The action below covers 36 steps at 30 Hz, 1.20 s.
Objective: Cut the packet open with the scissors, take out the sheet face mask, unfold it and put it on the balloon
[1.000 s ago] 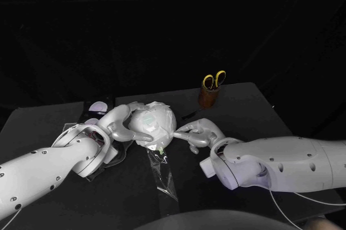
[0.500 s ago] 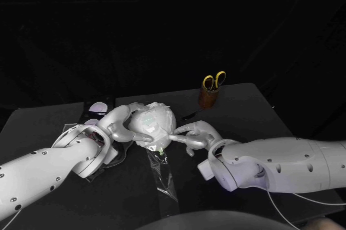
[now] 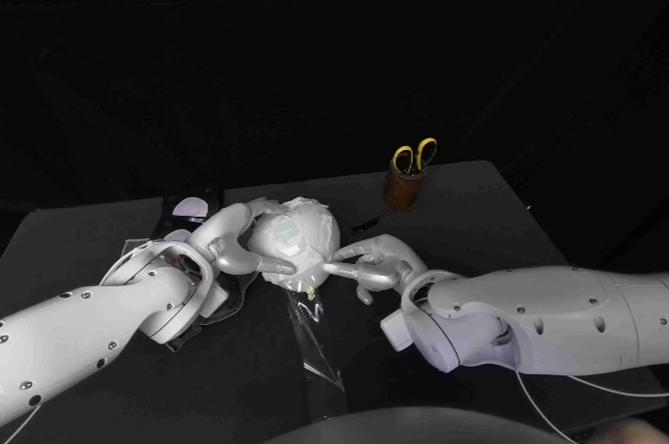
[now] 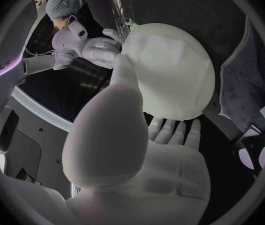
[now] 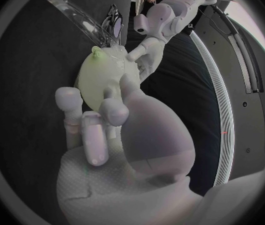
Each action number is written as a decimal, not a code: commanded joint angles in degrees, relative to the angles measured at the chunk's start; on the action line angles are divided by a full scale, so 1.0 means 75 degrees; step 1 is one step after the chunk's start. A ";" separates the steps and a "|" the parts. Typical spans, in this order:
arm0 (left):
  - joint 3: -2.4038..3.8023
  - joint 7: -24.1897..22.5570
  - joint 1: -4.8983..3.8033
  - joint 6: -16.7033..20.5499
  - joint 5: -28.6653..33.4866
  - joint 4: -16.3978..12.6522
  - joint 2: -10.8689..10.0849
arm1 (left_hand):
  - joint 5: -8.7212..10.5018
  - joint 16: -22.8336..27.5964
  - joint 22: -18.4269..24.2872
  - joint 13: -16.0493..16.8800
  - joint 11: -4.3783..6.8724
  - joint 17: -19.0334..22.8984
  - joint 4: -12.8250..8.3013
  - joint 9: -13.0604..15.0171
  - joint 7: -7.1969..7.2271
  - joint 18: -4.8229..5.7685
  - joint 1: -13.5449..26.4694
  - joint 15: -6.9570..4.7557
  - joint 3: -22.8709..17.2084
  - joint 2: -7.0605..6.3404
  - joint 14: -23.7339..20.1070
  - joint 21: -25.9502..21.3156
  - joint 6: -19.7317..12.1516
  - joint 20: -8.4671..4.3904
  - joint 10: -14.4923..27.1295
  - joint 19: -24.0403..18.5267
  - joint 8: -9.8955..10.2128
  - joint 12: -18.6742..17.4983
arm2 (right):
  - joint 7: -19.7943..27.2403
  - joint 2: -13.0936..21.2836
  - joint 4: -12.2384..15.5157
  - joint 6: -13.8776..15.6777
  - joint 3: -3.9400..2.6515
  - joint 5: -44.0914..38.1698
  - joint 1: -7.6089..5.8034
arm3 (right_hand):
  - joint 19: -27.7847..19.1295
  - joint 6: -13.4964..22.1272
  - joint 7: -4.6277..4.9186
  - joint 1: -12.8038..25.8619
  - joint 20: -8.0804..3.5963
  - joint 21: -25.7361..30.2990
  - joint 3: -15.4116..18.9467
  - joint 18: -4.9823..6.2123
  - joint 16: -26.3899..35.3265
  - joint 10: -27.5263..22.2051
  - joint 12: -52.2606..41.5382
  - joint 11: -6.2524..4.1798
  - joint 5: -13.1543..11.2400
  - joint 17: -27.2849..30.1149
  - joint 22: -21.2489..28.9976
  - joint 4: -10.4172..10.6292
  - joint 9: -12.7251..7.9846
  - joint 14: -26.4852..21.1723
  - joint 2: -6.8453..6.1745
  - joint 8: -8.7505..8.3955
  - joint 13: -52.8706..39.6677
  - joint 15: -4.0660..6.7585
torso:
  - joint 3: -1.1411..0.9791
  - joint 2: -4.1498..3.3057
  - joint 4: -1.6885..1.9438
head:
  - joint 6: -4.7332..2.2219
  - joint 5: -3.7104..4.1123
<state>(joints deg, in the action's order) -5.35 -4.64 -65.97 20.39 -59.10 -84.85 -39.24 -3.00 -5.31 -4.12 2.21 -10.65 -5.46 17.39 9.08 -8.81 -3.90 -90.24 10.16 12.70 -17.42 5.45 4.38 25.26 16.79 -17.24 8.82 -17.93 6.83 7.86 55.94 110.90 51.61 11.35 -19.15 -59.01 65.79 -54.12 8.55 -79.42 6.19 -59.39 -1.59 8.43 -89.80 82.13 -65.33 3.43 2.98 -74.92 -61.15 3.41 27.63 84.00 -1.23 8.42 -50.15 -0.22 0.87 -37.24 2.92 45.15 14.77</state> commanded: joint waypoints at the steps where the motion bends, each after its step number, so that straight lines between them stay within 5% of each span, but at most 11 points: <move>1: -0.0034 0.0072 0.0035 -0.0294 0.0017 -0.0018 0.0024 | -0.0048 0.0050 0.0010 -0.0005 0.0008 0.0008 -0.0008 0.0007 -0.0516 -0.0015 -0.0060 0.0013 -0.0043 -0.0012 0.0058 -0.0041 0.0061 -0.0028 -0.0033 0.0010 -0.0053 -0.0023 | 0.0508 -0.0035 0.0020 -0.0019 -0.0004 0.0303 0.0004 | 0.0118 -0.0193 -0.0051 -0.0096 -0.0009 -0.0120 0.0002 -0.0082 -0.0027 0.1050 -0.3289 0.0024 -0.0026 -0.2011 -0.0086 -0.0042 -0.0015 0.0800 0.0124 0.0059 -0.5313 -0.0003 | 0.0000 -0.0002 0.0003 | -0.0037 0.0004; 4: -0.0034 0.0073 0.0035 -0.0291 0.0018 -0.0016 0.0029 | -0.0048 0.0050 0.0010 -0.0005 0.0008 0.0008 -0.0008 0.0007 -0.0516 -0.0015 -0.0060 0.0013 -0.0043 -0.0012 0.0058 -0.0041 0.0061 -0.0028 -0.0033 0.0010 -0.0053 -0.0023 | 0.0656 -0.0075 -0.0019 0.0058 -0.0006 0.0494 0.0004 | 0.0215 -0.0455 -0.0155 -0.0279 -0.0040 -0.0223 -0.0131 -0.0099 -0.0027 0.1050 -0.3289 -0.0062 -0.0022 -0.2011 -0.0180 -0.0092 -0.0030 0.0800 0.0348 0.0124 -0.5313 0.0064 | 0.0003 -0.0001 0.0004 | -0.0070 0.0003; 8: -0.0034 0.0074 0.0035 -0.0293 0.0018 -0.0015 0.0035 | -0.0048 0.0051 0.0010 -0.0005 0.0002 0.0008 -0.0008 0.0007 -0.0521 -0.0018 -0.0071 0.0020 -0.0045 -0.0009 0.0065 -0.0041 0.0064 -0.0029 -0.0041 0.0012 -0.0049 -0.0040 | 0.0761 -0.0124 -0.0064 0.0094 -0.0009 0.0676 0.0003 | 0.0250 -0.0572 -0.0195 -0.0273 -0.0069 -0.0258 -0.0137 -0.0107 -0.0027 0.1050 -0.3289 -0.0100 -0.0028 -0.2011 -0.0213 -0.0076 -0.0058 0.0800 0.0391 0.0128 -0.5313 0.0099 | 0.0005 0.0000 0.0013 | -0.0066 0.0001; 30: -0.0034 0.0079 0.0035 -0.0313 0.0031 -0.0018 0.0019 | -0.0049 0.0040 0.0010 -0.0005 -0.0005 -0.0005 -0.0008 0.0006 -0.0528 -0.0021 -0.0085 0.0028 -0.0053 -0.0005 0.0086 -0.0040 0.0064 -0.0031 -0.0050 0.0015 -0.0043 -0.0054 | 0.1009 -0.0140 -0.0132 0.0072 -0.0025 0.1397 0.0003 | 0.0199 -0.0391 -0.0067 0.0155 -0.0061 -0.0168 0.0422 -0.0108 -0.0027 0.1050 -0.3289 0.0001 -0.0029 -0.2011 -0.0160 0.0189 -0.0306 0.0800 0.0083 -0.0224 -0.5313 0.0032 | 0.0002 0.0001 -0.0004 | -0.0090 -0.0006; 36: -0.0034 0.0079 0.0035 -0.0320 0.0034 -0.0015 0.0028 | -0.0049 0.0040 0.0010 -0.0005 -0.0005 -0.0005 -0.0008 0.0006 -0.0528 -0.0021 -0.0085 0.0028 -0.0053 -0.0005 0.0086 -0.0040 0.0064 -0.0031 -0.0050 0.0015 -0.0043 -0.0054 | 0.1157 -0.0198 -0.0167 -0.0022 -0.0027 0.1797 0.0003 | 0.0235 -0.0568 -0.0122 0.0107 -0.0055 -0.0208 0.0430 -0.0112 -0.0027 0.1050 -0.3289 -0.0037 -0.0026 -0.2011 -0.0206 0.0286 -0.0305 0.0800 0.0353 -0.0178 -0.5313 0.0049 | 0.0003 0.0002 0.0006 | -0.0149 -0.0009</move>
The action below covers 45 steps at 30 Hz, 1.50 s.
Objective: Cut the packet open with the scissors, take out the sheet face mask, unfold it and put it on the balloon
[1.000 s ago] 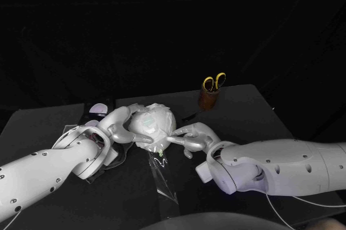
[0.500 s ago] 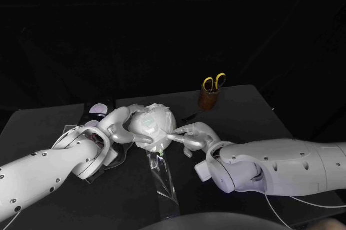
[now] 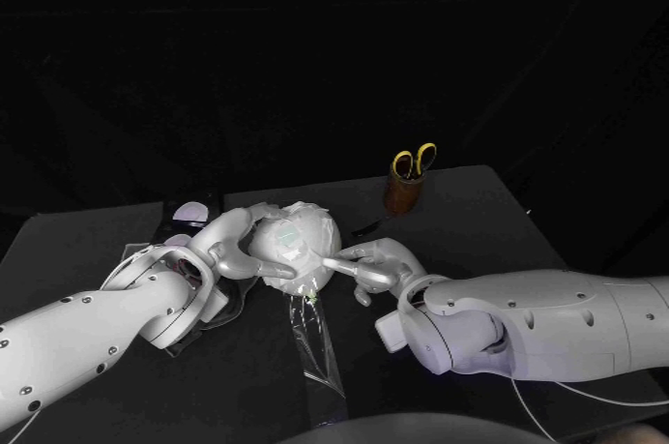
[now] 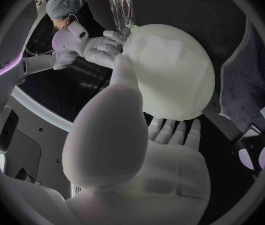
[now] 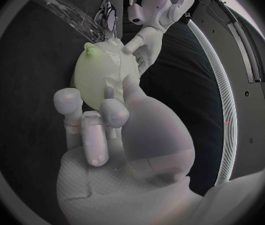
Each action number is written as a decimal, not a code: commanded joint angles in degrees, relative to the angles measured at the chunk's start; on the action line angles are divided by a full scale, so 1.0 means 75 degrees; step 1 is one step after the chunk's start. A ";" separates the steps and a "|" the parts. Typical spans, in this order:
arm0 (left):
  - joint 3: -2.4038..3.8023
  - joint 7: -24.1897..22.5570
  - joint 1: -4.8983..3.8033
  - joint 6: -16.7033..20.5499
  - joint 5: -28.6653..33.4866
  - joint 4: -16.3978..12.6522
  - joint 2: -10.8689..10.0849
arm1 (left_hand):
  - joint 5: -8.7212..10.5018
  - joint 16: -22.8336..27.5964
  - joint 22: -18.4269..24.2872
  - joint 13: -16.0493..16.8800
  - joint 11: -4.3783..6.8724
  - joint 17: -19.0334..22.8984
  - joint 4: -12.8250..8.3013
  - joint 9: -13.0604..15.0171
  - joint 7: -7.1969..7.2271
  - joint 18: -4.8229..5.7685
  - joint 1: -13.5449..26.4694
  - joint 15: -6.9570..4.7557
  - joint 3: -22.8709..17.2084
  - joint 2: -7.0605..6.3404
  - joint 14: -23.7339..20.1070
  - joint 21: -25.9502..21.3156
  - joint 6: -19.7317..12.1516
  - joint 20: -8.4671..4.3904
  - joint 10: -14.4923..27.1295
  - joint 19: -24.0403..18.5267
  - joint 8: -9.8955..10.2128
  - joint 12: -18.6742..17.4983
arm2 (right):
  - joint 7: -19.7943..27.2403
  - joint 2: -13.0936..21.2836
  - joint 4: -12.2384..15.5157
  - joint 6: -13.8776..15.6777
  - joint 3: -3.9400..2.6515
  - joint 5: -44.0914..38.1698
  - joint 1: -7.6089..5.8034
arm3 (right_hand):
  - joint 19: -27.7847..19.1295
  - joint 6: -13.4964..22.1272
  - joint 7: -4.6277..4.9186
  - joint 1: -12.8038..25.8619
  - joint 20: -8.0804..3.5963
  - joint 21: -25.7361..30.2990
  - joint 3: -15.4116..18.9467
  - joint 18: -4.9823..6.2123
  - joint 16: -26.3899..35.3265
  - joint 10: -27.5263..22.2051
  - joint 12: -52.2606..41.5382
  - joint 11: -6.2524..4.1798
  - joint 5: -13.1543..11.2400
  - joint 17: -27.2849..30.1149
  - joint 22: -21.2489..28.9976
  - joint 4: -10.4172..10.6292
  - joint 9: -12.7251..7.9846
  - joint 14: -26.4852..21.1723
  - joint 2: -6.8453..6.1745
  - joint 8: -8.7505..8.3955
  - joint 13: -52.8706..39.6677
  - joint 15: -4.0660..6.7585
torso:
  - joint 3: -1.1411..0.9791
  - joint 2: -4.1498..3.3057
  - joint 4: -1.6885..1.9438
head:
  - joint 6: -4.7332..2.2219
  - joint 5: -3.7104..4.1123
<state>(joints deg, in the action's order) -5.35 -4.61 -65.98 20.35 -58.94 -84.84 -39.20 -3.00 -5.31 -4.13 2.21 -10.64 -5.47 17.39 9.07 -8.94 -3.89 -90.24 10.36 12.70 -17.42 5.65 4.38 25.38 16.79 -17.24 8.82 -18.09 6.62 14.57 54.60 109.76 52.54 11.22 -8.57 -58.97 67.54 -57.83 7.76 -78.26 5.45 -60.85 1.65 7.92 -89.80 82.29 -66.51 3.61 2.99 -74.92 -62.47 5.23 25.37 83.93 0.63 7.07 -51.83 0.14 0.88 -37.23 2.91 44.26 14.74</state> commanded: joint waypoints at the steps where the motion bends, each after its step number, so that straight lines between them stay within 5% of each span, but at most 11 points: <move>1: -0.0034 0.0075 0.0035 -0.0316 0.0014 -0.0016 0.0024 | -0.0050 0.0040 0.0011 -0.0005 -0.0005 -0.0004 -0.0008 0.0008 -0.0511 -0.0021 -0.0085 0.0002 -0.0053 -0.0005 0.0060 -0.0040 0.0048 -0.0031 -0.0050 0.0015 -0.0022 -0.0026 | 0.0290 -0.0037 -0.0029 -0.0154 -0.0010 0.0462 -0.0001 | 0.0020 -0.0123 -0.0036 -0.0077 0.0040 -0.0033 -0.0009 -0.0047 -0.0027 0.1028 -0.3132 -0.0076 -0.0026 -0.2011 -0.0051 0.0051 -0.0004 0.0809 0.0158 0.0016 -0.5089 0.0012 | 0.0001 -0.0001 0.0008 | -0.0035 -0.0001; 9: -0.0034 0.0071 0.0035 -0.0316 0.0021 -0.0017 0.0027 | -0.0050 0.0040 0.0011 -0.0005 -0.0005 -0.0004 -0.0008 0.0008 -0.0511 -0.0021 -0.0085 0.0002 -0.0053 -0.0005 0.0060 -0.0040 0.0048 -0.0031 -0.0050 0.0015 -0.0022 -0.0026 | 0.0282 -0.0095 -0.0100 -0.0098 -0.0013 0.0653 -0.0001 | 0.0076 -0.0406 -0.0177 -0.0339 -0.0005 -0.0085 -0.0108 -0.0053 -0.0027 0.1028 -0.3132 -0.0199 -0.0025 -0.2011 -0.0104 -0.0003 -0.0004 0.0809 0.0404 0.0097 -0.5089 0.0108 | 0.0003 -0.0001 0.0005 | -0.0051 0.0039; 17: -0.0034 0.0068 0.0035 -0.0313 0.0025 -0.0024 0.0029 | -0.0050 0.0040 0.0011 -0.0005 -0.0005 -0.0004 -0.0008 0.0008 -0.0511 -0.0021 -0.0085 0.0002 -0.0053 -0.0005 0.0060 -0.0040 0.0048 -0.0031 -0.0050 0.0015 -0.0022 -0.0026 | 0.0123 -0.0151 -0.0195 0.0116 -0.0018 0.0641 -0.0003 | 0.0178 -0.0841 -0.0419 -0.1138 -0.0138 -0.0187 -0.0553 -0.0076 -0.0027 0.1028 -0.3132 -0.0427 -0.0027 -0.2011 -0.0205 -0.0582 0.0066 0.0809 0.0616 0.0294 -0.5089 0.0317 | 0.0000 -0.0002 0.0005 | -0.0040 0.0051; 28: -0.0034 0.0073 0.0035 -0.0311 0.0026 -0.0023 0.0029 | -0.0050 0.0042 0.0012 -0.0004 -0.0016 -0.0003 -0.0008 0.0006 -0.0522 -0.0028 -0.0104 0.0014 -0.0060 -0.0003 0.0070 -0.0040 0.0048 -0.0034 -0.0063 0.0017 -0.0013 -0.0047 | -0.0019 -0.0177 -0.0246 0.0207 -0.0024 0.0572 -0.0008 | 0.0252 -0.1018 -0.0318 -0.1253 -0.0239 -0.0307 -0.0952 -0.0106 -0.0027 0.1028 -0.3132 -0.0358 -0.0024 -0.2011 -0.0333 -0.1156 0.0164 0.0809 0.0502 0.0425 -0.5089 0.0287 | -0.0001 -0.0002 0.0002 | -0.0023 0.0060; 35: -0.0034 0.0077 0.0034 -0.0312 0.0026 -0.0024 0.0029 | -0.0050 0.0042 0.0012 -0.0004 -0.0016 -0.0003 -0.0008 0.0006 -0.0522 -0.0028 -0.0104 0.0014 -0.0060 -0.0003 0.0070 -0.0040 0.0048 -0.0034 -0.0063 0.0017 -0.0013 -0.0047 | -0.0013 -0.0164 -0.0219 0.0225 -0.0026 0.0556 -0.0009 | 0.0276 -0.1052 -0.0314 -0.0809 -0.0244 -0.0421 -0.1737 -0.0123 -0.0027 0.1028 -0.3132 -0.0345 -0.0033 -0.2011 -0.0464 -0.1680 0.0254 0.0809 0.0463 0.0456 -0.5089 0.0268 | -0.0001 -0.0002 0.0004 | -0.0020 0.0071; 36: -0.0034 0.0077 0.0034 -0.0313 0.0027 -0.0023 0.0030 | -0.0050 0.0042 0.0012 -0.0004 -0.0016 -0.0003 -0.0008 0.0006 -0.0522 -0.0028 -0.0104 0.0014 -0.0060 -0.0003 0.0070 -0.0040 0.0048 -0.0034 -0.0063 0.0017 -0.0013 -0.0047 | -0.0005 -0.0159 -0.0210 0.0225 -0.0026 0.0555 -0.0009 | 0.0263 -0.1063 -0.0315 -0.0482 -0.0252 -0.0442 -0.2175 -0.0120 -0.0027 0.1028 -0.3132 -0.0349 -0.0072 -0.2011 -0.0498 -0.1906 0.0320 0.0809 0.0411 0.0479 -0.5089 0.0275 | -0.0001 -0.0002 0.0004 | -0.0020 0.0071; 42: -0.0034 0.0073 0.0034 -0.0317 0.0028 -0.0019 0.0033 | -0.0050 0.0042 0.0012 -0.0004 -0.0016 -0.0003 -0.0008 0.0006 -0.0522 -0.0028 -0.0104 0.0014 -0.0060 -0.0003 0.0070 -0.0040 0.0048 -0.0034 -0.0063 0.0017 -0.0013 -0.0047 | 0.0015 -0.0099 -0.0141 0.0222 -0.0026 0.0553 -0.0009 | 0.0275 -0.1071 -0.0349 -0.0282 -0.0254 -0.0470 -0.2515 -0.0125 -0.0027 0.1028 -0.3132 -0.0353 -0.0043 -0.2011 -0.0533 -0.2087 0.0384 0.0809 0.0354 0.0506 -0.5089 0.0286 | 0.0001 0.0001 0.0002 | -0.0029 0.0067; 45: -0.0035 0.0071 0.0034 -0.0318 0.0030 -0.0016 0.0034 | -0.0050 0.0042 0.0012 -0.0004 -0.0016 -0.0003 -0.0008 0.0006 -0.0522 -0.0028 -0.0104 0.0014 -0.0060 -0.0003 0.0070 -0.0040 0.0048 -0.0034 -0.0063 0.0017 -0.0013 -0.0047 | 0.0006 -0.0046 -0.0099 0.0220 -0.0026 0.0551 -0.0009 | 0.0272 -0.1076 -0.0337 0.0121 -0.0261 -0.0485 -0.3101 -0.0124 -0.0027 0.1028 -0.3132 -0.0389 -0.0050 -0.2011 -0.0563 -0.2341 0.0514 0.0809 0.0258 0.0560 -0.5089 0.0287 | 0.0001 0.0002 0.0000 | -0.0030 0.0066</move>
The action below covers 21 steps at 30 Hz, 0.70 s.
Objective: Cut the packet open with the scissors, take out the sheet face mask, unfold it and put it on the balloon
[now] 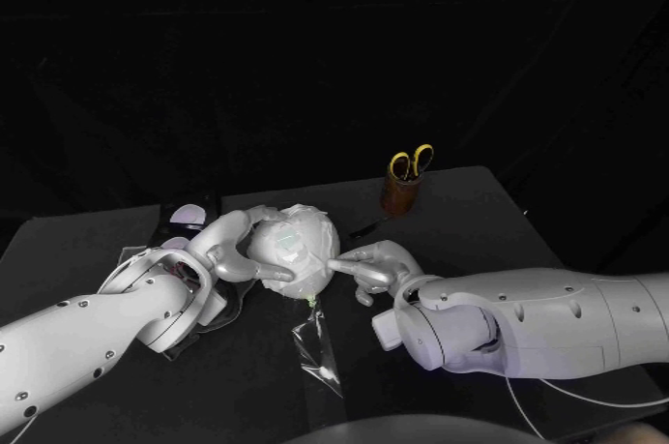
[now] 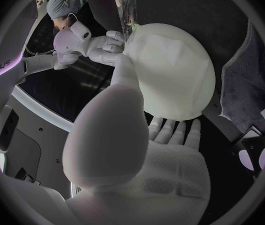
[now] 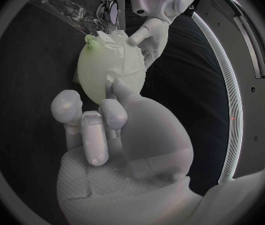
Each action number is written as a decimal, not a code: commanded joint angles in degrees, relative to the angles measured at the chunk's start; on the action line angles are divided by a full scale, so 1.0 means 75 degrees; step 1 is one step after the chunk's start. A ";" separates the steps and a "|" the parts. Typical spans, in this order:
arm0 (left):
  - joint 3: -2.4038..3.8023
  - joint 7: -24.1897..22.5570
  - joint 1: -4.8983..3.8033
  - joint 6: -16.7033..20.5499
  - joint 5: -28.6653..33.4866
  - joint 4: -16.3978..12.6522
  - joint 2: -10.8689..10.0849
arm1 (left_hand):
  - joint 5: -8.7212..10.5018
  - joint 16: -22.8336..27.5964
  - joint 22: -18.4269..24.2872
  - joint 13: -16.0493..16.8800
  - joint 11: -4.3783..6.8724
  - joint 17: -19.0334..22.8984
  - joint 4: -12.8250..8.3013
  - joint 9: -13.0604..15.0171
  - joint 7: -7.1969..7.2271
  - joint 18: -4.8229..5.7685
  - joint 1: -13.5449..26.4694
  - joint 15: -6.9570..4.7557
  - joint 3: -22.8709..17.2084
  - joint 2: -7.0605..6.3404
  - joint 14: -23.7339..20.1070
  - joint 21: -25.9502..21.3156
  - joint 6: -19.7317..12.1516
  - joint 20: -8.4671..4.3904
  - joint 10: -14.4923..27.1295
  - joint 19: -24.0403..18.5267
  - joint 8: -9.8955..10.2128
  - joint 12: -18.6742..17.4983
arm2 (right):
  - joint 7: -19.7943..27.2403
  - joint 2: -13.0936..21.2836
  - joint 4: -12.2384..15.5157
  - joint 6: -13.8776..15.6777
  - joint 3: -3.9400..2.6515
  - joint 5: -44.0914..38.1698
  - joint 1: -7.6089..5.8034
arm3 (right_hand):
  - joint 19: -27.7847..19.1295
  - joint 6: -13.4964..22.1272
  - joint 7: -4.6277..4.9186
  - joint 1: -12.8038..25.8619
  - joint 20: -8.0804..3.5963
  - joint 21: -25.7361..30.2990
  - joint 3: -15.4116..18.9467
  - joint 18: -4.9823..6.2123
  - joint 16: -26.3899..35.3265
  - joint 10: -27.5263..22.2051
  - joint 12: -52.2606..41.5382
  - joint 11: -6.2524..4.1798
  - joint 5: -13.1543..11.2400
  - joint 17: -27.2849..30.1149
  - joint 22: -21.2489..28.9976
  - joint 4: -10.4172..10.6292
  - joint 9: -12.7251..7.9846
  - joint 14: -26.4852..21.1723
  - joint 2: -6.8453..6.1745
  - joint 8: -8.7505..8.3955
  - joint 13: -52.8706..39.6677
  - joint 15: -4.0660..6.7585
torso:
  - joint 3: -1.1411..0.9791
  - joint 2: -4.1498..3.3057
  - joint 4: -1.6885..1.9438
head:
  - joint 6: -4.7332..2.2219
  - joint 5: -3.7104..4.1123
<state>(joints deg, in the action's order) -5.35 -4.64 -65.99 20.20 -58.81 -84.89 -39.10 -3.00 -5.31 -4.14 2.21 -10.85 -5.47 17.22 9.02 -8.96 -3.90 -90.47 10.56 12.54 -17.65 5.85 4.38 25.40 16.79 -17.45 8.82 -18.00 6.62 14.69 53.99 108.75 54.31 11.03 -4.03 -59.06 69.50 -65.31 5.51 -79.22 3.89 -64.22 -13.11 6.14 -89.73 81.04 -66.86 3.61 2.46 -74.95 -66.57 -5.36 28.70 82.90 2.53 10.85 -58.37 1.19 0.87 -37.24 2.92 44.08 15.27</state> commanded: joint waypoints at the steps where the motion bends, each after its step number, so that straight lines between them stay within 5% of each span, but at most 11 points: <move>1: -0.0034 0.0075 0.0035 -0.0298 0.0013 -0.0008 0.0022 | -0.0050 0.0042 0.0013 -0.0004 0.0011 -0.0002 0.0015 0.0013 -0.0519 -0.0028 -0.0073 -0.0013 -0.0038 0.0028 0.0044 -0.0040 0.0045 -0.0034 -0.0035 0.0017 -0.0025 -0.0048 | -0.0015 0.0059 0.0053 -0.0015 -0.0001 -0.0055 0.0003 | 0.0010 -0.0079 -0.0037 0.0249 -0.0053 -0.0036 -0.1132 0.0113 -0.0036 0.1195 -0.3086 -0.0388 0.0021 -0.2006 -0.0016 -0.0928 0.0070 0.0946 0.0004 0.0056 -0.4217 0.0147 | 0.0003 0.0003 -0.0003 | -0.0005 -0.0004; 5: -0.0034 0.0074 0.0035 -0.0298 0.0014 -0.0003 0.0023 | -0.0050 0.0042 0.0013 -0.0004 0.0011 -0.0002 0.0015 0.0013 -0.0519 -0.0028 -0.0073 -0.0013 -0.0038 0.0028 0.0044 -0.0040 0.0045 -0.0034 -0.0035 0.0017 -0.0025 -0.0048 | -0.0065 0.0193 0.0138 -0.0016 0.0000 -0.0065 0.0003 | 0.0022 -0.0066 -0.0052 0.0431 -0.0056 -0.0054 -0.1393 0.0110 -0.0036 0.1195 -0.3086 -0.0377 0.0041 -0.2006 -0.0040 -0.1039 0.0137 0.0946 -0.0062 0.0079 -0.4217 0.0155 | 0.0002 0.0002 -0.0002 | 0.0002 -0.0005; 6: -0.0034 0.0073 0.0035 -0.0297 0.0015 -0.0003 0.0023 | -0.0050 0.0042 0.0013 -0.0004 0.0006 -0.0003 0.0015 0.0013 -0.0524 -0.0033 -0.0081 -0.0008 -0.0036 0.0029 0.0051 -0.0039 0.0048 -0.0036 -0.0044 0.0020 -0.0022 -0.0060 | -0.0079 0.0224 0.0157 -0.0016 0.0000 -0.0066 0.0003 | 0.0022 -0.0051 -0.0065 0.0692 -0.0062 -0.0062 -0.1792 0.0111 -0.0036 0.1195 -0.3086 -0.0377 0.0034 -0.2006 -0.0059 -0.1181 0.0253 0.0946 -0.0145 0.0124 -0.4217 0.0166 | 0.0001 0.0002 -0.0003 | 0.0005 -0.0004; 21: -0.0034 0.0071 0.0035 -0.0297 0.0016 0.0013 0.0031 | -0.0050 0.0042 0.0013 -0.0004 0.0006 -0.0003 0.0015 0.0013 -0.0524 -0.0033 -0.0081 -0.0008 -0.0036 0.0029 0.0051 -0.0039 0.0048 -0.0036 -0.0044 0.0020 -0.0022 -0.0060 | -0.0267 0.0616 0.0418 -0.0021 0.0005 -0.0107 0.0004 | 0.0030 -0.0038 -0.0070 0.0897 -0.0071 -0.0069 -0.2115 0.0110 -0.0036 0.1195 -0.3086 -0.0398 0.0044 -0.2006 -0.0078 -0.1262 0.0373 0.0946 -0.0208 0.0176 -0.4217 0.0172 | -0.0001 0.0001 0.0001 | 0.0033 0.0020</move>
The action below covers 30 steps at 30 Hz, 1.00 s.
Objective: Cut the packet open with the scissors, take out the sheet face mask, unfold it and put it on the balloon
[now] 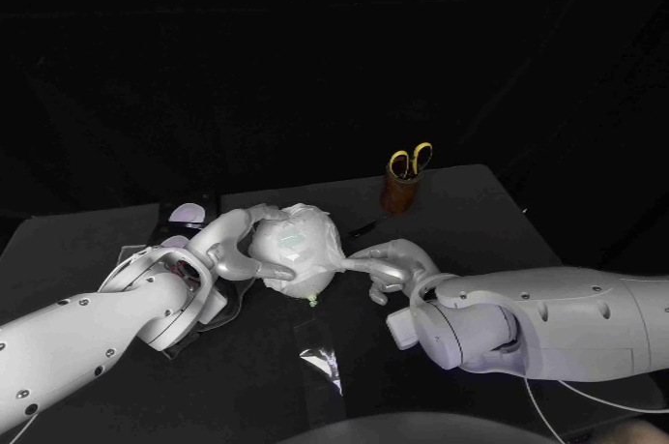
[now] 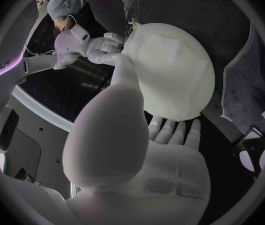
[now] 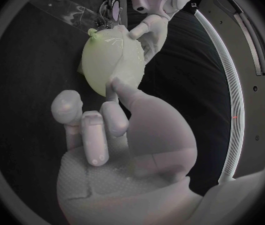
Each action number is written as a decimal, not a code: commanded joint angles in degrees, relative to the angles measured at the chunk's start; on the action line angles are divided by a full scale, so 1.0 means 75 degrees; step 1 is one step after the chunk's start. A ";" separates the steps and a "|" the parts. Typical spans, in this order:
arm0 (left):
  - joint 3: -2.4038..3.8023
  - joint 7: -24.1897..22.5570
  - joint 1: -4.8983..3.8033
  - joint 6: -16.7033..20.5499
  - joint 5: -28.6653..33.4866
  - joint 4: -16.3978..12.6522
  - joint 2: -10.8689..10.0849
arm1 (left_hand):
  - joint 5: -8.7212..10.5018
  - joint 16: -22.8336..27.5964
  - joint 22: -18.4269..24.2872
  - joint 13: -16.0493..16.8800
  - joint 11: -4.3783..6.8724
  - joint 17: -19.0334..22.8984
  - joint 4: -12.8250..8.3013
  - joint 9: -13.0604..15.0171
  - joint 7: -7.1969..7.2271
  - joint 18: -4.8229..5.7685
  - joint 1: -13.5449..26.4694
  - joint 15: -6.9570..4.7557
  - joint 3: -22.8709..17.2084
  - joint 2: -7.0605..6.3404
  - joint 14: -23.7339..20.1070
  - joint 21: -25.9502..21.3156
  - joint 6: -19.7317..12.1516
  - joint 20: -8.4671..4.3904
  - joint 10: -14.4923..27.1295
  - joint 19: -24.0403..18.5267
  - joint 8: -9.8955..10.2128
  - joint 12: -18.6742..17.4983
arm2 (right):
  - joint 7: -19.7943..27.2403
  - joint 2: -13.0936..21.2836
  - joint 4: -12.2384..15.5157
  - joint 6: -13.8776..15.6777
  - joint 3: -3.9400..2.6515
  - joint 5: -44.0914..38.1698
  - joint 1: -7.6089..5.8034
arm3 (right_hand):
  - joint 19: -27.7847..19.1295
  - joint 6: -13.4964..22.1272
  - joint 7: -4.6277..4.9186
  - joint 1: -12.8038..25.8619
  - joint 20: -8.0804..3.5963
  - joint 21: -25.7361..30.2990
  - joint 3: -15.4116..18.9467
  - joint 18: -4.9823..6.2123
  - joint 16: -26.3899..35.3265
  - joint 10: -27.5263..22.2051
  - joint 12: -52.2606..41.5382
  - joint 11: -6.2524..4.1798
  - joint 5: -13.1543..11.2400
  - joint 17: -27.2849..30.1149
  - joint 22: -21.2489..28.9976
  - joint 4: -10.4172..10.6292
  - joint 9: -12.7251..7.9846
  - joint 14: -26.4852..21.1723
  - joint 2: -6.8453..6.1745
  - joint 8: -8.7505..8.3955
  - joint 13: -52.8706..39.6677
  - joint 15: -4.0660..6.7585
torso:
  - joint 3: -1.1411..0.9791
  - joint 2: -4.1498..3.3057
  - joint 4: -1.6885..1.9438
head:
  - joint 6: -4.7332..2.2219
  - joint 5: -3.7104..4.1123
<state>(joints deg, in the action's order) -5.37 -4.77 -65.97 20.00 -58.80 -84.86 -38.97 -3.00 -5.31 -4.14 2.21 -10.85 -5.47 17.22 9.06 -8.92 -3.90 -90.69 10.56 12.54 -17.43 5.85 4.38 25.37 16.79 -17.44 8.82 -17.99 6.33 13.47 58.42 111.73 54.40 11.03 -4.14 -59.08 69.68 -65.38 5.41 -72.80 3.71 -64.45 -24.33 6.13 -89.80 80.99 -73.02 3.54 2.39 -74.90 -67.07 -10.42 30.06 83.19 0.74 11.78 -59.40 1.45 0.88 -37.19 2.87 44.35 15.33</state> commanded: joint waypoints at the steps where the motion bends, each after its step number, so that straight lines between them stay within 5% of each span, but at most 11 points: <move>1: -0.0033 0.0089 0.0033 -0.0270 0.0014 0.0009 0.0013 | -0.0050 0.0043 0.0013 -0.0004 0.0006 -0.0003 0.0015 0.0007 -0.0530 -0.0032 -0.0052 -0.0008 -0.0036 -0.0001 0.0051 -0.0039 0.0053 -0.0036 -0.0044 0.0020 -0.0023 -0.0021 | -0.0121 0.0034 0.0020 -0.0034 0.0005 -0.0099 0.0006 | 0.0006 -0.0028 -0.0056 0.0041 -0.0046 -0.0038 -0.0619 0.0112 -0.0027 0.1201 -0.2265 -0.0389 0.0053 -0.2013 -0.0011 -0.0587 0.0191 0.0907 0.0029 0.0053 -0.4080 0.0137 | -0.0001 -0.0006 0.0009 | -0.0004 0.0012; 21: -0.0033 0.0091 0.0033 -0.0283 0.0015 -0.0004 -0.0001 | -0.0049 0.0047 0.0014 -0.0005 0.0004 0.0000 0.0015 0.0004 -0.0532 -0.0038 -0.0056 -0.0005 -0.0026 -0.0004 0.0052 -0.0040 0.0048 -0.0039 -0.0042 0.0018 -0.0014 -0.0036 | -0.0986 0.0061 -0.0237 -0.0054 0.0017 -0.0684 0.0008 | -0.0009 -0.0030 -0.0069 0.0134 -0.0054 -0.0014 -0.0781 0.0120 -0.0027 0.1201 -0.2265 -0.0401 0.0053 -0.2013 0.0003 -0.0625 0.0264 0.0907 -0.0013 0.0092 -0.4080 0.0147 | 0.0009 -0.0009 0.0012 | -0.0003 -0.0021; 30: -0.0033 0.0135 0.0033 -0.0323 0.0010 -0.0010 -0.0009 | -0.0048 0.0049 0.0016 -0.0006 0.0006 0.0001 0.0015 0.0000 -0.0531 -0.0041 -0.0059 -0.0005 -0.0011 -0.0007 0.0053 -0.0042 0.0038 -0.0041 -0.0040 0.0016 -0.0005 -0.0046 | -0.1282 0.0149 -0.0083 -0.0408 0.0032 -0.0890 0.0012 | -0.0054 -0.0028 -0.0075 0.0245 -0.0058 0.0051 -0.0844 0.0135 -0.0027 0.1201 -0.2265 -0.0407 0.0053 -0.2013 0.0057 -0.0619 0.0319 0.0907 -0.0073 0.0122 -0.4080 0.0156 | -0.0004 -0.0007 0.0000 | -0.0018 -0.0041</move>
<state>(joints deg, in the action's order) -5.36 -4.83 -66.00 19.75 -58.78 -84.88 -39.11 -3.00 -5.31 -4.09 2.21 -10.85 -5.47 17.22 9.04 -8.95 -3.90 -90.69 10.56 12.54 -17.43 5.85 4.38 25.41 16.79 -17.44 8.82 -17.74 6.33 5.66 59.47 110.80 53.78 11.26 -8.86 -59.04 69.45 -65.49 4.50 -71.66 3.50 -64.43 -30.45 6.10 -89.80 83.01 -89.82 1.40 3.01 -74.90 -66.69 -15.01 32.42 84.12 0.07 12.85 -75.07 2.39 0.90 -37.25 2.89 44.25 15.03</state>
